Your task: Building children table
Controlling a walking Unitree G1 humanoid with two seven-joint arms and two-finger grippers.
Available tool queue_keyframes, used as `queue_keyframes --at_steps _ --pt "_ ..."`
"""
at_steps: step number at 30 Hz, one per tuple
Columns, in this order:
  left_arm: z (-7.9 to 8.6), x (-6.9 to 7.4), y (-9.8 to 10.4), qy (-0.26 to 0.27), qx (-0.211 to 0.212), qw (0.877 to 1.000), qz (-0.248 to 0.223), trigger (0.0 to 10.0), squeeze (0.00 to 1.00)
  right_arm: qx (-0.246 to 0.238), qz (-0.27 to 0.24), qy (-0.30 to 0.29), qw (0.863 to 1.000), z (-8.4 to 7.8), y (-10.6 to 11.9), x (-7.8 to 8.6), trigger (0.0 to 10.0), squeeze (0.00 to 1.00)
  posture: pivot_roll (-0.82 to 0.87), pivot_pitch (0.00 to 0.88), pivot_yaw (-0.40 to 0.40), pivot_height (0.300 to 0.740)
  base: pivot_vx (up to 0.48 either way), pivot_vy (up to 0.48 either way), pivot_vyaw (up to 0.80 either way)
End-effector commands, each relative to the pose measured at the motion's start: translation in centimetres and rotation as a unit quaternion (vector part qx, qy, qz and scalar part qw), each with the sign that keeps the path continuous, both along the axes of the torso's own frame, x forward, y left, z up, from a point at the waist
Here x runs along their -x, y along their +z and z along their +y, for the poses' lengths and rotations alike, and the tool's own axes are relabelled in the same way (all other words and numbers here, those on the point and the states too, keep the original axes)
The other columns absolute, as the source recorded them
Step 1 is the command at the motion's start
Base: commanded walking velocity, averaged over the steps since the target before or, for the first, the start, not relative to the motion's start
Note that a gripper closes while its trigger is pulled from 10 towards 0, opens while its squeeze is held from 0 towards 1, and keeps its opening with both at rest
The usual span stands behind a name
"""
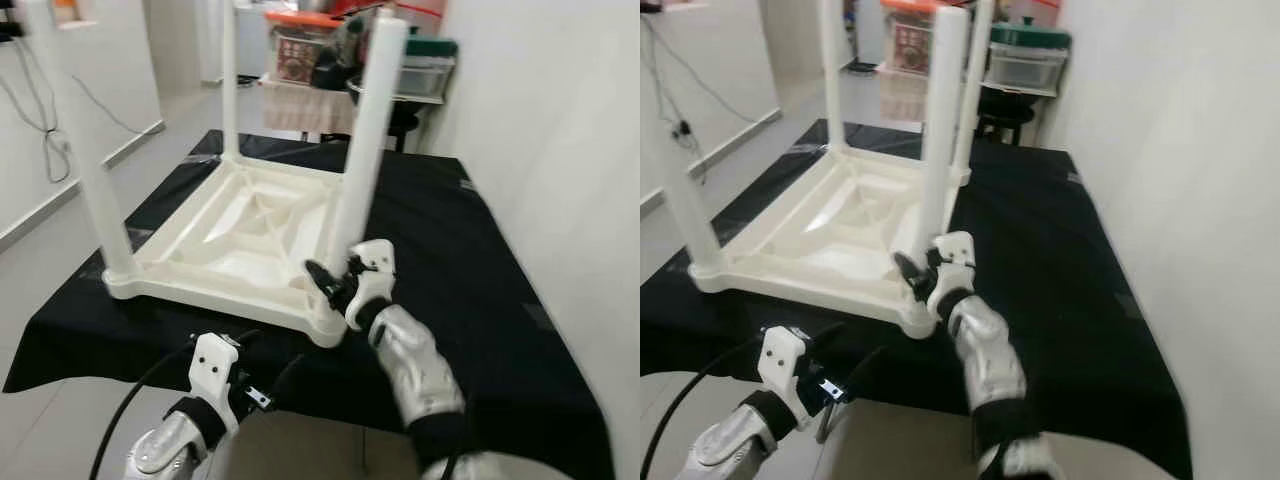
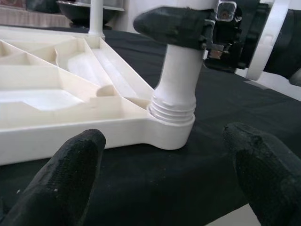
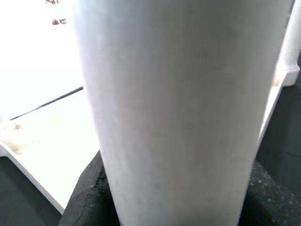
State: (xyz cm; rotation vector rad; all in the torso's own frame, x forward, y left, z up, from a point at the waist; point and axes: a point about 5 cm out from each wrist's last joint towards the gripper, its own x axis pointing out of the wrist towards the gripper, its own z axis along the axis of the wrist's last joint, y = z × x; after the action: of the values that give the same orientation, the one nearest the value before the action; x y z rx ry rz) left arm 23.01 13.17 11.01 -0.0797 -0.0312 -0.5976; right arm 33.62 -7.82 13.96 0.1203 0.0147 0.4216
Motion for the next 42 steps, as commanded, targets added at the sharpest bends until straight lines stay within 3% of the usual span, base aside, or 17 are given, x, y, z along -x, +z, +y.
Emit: queue_keyframes --at_steps 1,9,10,13,14,18,22,23,24,25,26,28,34,35,36,42 --pt "0.0 0.0 0.0 -0.007 0.001 1.000 0.004 10.0 0.00 0.027 0.027 0.013 0.999 1.3 -1.7 1.4 0.0 0.00 0.06 0.000 -0.104 0.740 0.000 0.000 0.00" --pt "0.0 -0.3 0.0 -0.002 0.001 1.000 0.003 10.0 0.00 0.041 0.026 0.020 0.999 1.1 -1.5 0.8 0.0 0.00 0.06 0.000 -0.112 0.740 0.000 0.000 0.00" --pt "0.0 -0.4 0.0 0.001 0.002 1.000 0.003 10.0 0.00 0.040 0.034 0.014 0.999 1.0 -1.6 0.7 10.0 0.00 0.07 0.000 -0.113 0.740 0.000 0.000 0.00" --pt "0.0 -0.4 0.0 0.002 0.002 1.000 0.003 10.0 0.00 0.038 0.042 0.006 0.998 0.9 -1.6 0.6 10.0 0.00 0.07 0.000 -0.113 0.740 0.000 0.000 0.00" --pt "-0.1 -0.4 0.0 0.000 0.002 1.000 0.004 10.0 0.00 0.034 0.035 0.019 0.999 0.9 -1.3 0.4 10.0 1.00 0.07 0.000 -0.108 0.740 0.000 0.000 0.00" --pt "-0.1 -0.4 -0.1 -0.004 0.002 1.000 0.006 10.0 0.00 0.008 0.003 0.081 0.997 0.9 0.7 -1.0 10.0 1.00 0.07 0.000 -0.108 0.740 0.000 0.000 0.00" --pt "-0.2 -0.4 -0.1 -0.005 0.003 1.000 0.007 10.0 0.00 0.003 0.000 0.107 0.994 1.0 1.2 -1.1 10.0 1.00 0.07 0.000 -0.110 0.740 0.000 0.000 0.00" --pt "-0.2 -0.5 -0.1 -0.005 0.003 1.000 0.007 10.0 0.00 0.022 -0.019 0.182 0.983 1.4 1.8 -1.0 10.0 0.00 0.07 0.000 -0.115 0.740 0.000 0.000 0.00" --pt "-0.2 -0.5 -0.1 -0.005 0.003 1.000 0.007 10.0 0.00 0.022 -0.019 0.182 0.983 1.4 1.8 -1.0 10.0 0.00 0.07 0.000 -0.115 0.740 0.000 0.000 0.00" --pt "-0.2 -0.4 -0.2 -0.006 0.004 1.000 0.008 10.0 0.00 0.038 -0.029 0.251 0.967 1.7 2.2 -0.9 10.0 0.00 0.08 0.000 -0.116 0.740 0.000 0.000 0.00" --pt "-0.2 -0.4 -0.2 -0.006 0.004 1.000 0.008 10.0 0.00 0.038 -0.029 0.251 0.967 1.7 2.2 -0.9 10.0 0.00 0.08 0.000 -0.116 0.740 0.000 0.000 0.00" --pt "-0.3 -0.4 -0.2 -0.007 0.002 1.000 0.008 10.0 0.00 0.067 -0.041 0.335 0.939 1.6 2.9 -1.2 10.0 0.00 0.09 0.000 -0.117 0.740 0.000 0.000 0.00" --pt "-0.3 -0.3 -0.2 -0.007 0.001 1.000 0.009 10.0 0.00 0.066 -0.041 0.347 0.935 1.4 3.2 -1.6 10.0 0.00 0.09 0.000 -0.117 0.740 0.000 0.000 0.00" --pt "-0.3 -0.1 -0.2 -0.008 -0.001 1.000 0.008 10.0 0.00 0.060 -0.039 0.351 0.934 1.1 3.8 -2.2 6.5 0.00 0.10 0.000 -0.116 0.740 0.000 0.000 0.00" --pt "-0.2 0.1 -0.1 -0.006 -0.005 1.000 0.005 10.0 0.00 0.053 -0.037 0.349 0.935 0.8 4.2 -2.6 0.0 0.00 0.09 0.000 -0.113 0.740 0.000 0.000 0.00" --pt "0.7 -0.2 0.7 0.008 -0.006 1.000 -0.009 10.0 0.00 0.037 -0.046 0.351 0.935 0.2 4.5 -2.6 0.0 0.00 0.07 0.000 -0.082 0.740 0.000 0.000 0.00"
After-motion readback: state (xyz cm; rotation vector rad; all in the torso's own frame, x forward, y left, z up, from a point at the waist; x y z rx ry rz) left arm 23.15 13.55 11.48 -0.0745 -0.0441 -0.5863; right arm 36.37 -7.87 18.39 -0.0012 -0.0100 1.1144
